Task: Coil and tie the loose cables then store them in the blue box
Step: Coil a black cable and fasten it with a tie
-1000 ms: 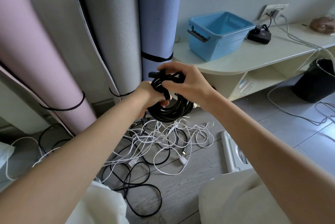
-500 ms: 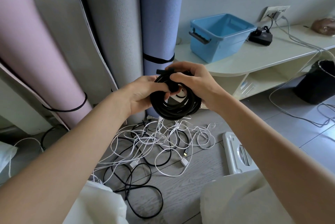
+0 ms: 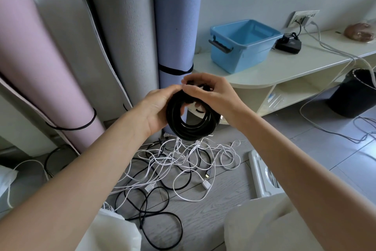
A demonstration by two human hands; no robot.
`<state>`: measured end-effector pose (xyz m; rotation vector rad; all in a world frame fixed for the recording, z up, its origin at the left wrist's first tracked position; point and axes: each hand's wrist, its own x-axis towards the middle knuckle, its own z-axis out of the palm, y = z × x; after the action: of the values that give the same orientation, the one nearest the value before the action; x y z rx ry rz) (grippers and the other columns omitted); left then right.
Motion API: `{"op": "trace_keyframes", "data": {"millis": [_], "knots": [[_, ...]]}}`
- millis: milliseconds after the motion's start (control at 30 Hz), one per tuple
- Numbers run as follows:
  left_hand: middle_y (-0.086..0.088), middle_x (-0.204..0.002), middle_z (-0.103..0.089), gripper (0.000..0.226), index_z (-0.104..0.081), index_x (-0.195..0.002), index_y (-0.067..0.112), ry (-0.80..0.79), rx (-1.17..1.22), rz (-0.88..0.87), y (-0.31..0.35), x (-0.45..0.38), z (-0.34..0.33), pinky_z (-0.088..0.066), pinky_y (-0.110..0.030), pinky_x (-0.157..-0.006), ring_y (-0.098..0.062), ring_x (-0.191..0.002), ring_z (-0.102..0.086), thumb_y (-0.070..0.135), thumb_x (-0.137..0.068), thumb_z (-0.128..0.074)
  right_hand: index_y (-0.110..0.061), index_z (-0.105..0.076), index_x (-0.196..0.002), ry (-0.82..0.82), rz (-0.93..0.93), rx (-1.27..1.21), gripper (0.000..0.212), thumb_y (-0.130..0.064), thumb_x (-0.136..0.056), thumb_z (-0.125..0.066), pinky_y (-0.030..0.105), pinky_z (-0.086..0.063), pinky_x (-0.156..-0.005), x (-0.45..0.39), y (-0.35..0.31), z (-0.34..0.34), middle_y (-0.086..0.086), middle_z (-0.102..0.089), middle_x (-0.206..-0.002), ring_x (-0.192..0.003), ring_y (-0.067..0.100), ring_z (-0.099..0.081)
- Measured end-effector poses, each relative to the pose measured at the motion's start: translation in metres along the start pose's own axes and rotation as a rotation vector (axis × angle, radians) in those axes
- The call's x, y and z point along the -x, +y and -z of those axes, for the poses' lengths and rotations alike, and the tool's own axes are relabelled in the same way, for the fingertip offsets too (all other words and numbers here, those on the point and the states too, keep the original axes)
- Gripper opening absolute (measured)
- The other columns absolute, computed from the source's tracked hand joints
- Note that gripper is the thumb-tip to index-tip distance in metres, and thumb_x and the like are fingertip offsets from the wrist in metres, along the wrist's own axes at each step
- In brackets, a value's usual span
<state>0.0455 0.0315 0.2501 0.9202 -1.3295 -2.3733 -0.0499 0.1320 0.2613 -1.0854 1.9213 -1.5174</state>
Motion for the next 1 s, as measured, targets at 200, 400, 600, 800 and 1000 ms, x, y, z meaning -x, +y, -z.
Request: {"op": "trace_keyframes", "data": {"millis": [200, 400, 600, 800, 1000], "knots": [[-0.011, -0.077, -0.055, 0.008, -0.063, -0.081, 0.009, 0.046, -0.089, -0.048, 0.002, -0.003, -0.003, -0.044, -0.017, -0.044, -0.016, -0.063, -0.054, 0.014, -0.085, -0.058, -0.007, -0.071, -0.092, 0.135, -0.074, -0.117, 0.012, -0.005, -0.085, -0.062, 0.019, -0.049, -0.052, -0.003, 0.001, -0.005, 0.010, -0.071, -0.084, -0.059, 0.011, -0.060], [-0.006, -0.079, -0.062, 0.008, -0.065, -0.092, 0.011, -0.117, -0.154, -0.123, 0.004, 0.001, -0.002, -0.047, -0.016, -0.051, -0.009, -0.065, -0.060, 0.014, -0.089, -0.059, -0.010, -0.071, -0.081, 0.197, -0.154, -0.232, 0.010, -0.004, -0.083, -0.064, 0.019, -0.048, -0.047, -0.006, -0.001, -0.002, 0.003, -0.068, -0.066, -0.051, 0.008, -0.059], [0.002, -0.076, -0.068, 0.016, -0.065, -0.090, 0.014, -0.255, -0.160, -0.131, 0.005, 0.008, 0.003, -0.048, -0.014, -0.055, -0.005, -0.065, -0.062, 0.001, -0.085, -0.057, -0.012, -0.071, -0.077, 0.221, -0.190, -0.249, 0.011, -0.005, -0.083, -0.064, 0.020, -0.054, -0.057, -0.004, -0.002, 0.001, 0.003, -0.069, -0.068, -0.054, 0.007, -0.063], [-0.005, -0.078, -0.072, 0.011, -0.061, -0.085, 0.010, -0.269, -0.116, -0.053, 0.002, 0.011, 0.000, -0.046, -0.014, -0.048, -0.017, -0.066, -0.070, 0.002, -0.087, -0.055, -0.017, -0.069, -0.076, 0.283, -0.086, -0.158, 0.015, -0.006, -0.084, -0.063, 0.027, -0.051, -0.079, -0.007, -0.006, 0.015, 0.003, -0.073, -0.079, -0.082, 0.011, -0.065], [-0.005, -0.076, -0.072, 0.008, -0.056, -0.086, 0.010, -0.340, -0.203, -0.024, 0.004, 0.014, -0.003, -0.048, -0.016, -0.048, -0.019, -0.066, -0.071, 0.002, -0.086, -0.055, -0.013, -0.067, -0.075, 0.270, -0.077, -0.176, 0.017, -0.001, -0.085, -0.061, 0.014, -0.049, -0.060, -0.006, -0.001, 0.013, 0.002, -0.071, -0.070, -0.064, 0.006, -0.066]]}}
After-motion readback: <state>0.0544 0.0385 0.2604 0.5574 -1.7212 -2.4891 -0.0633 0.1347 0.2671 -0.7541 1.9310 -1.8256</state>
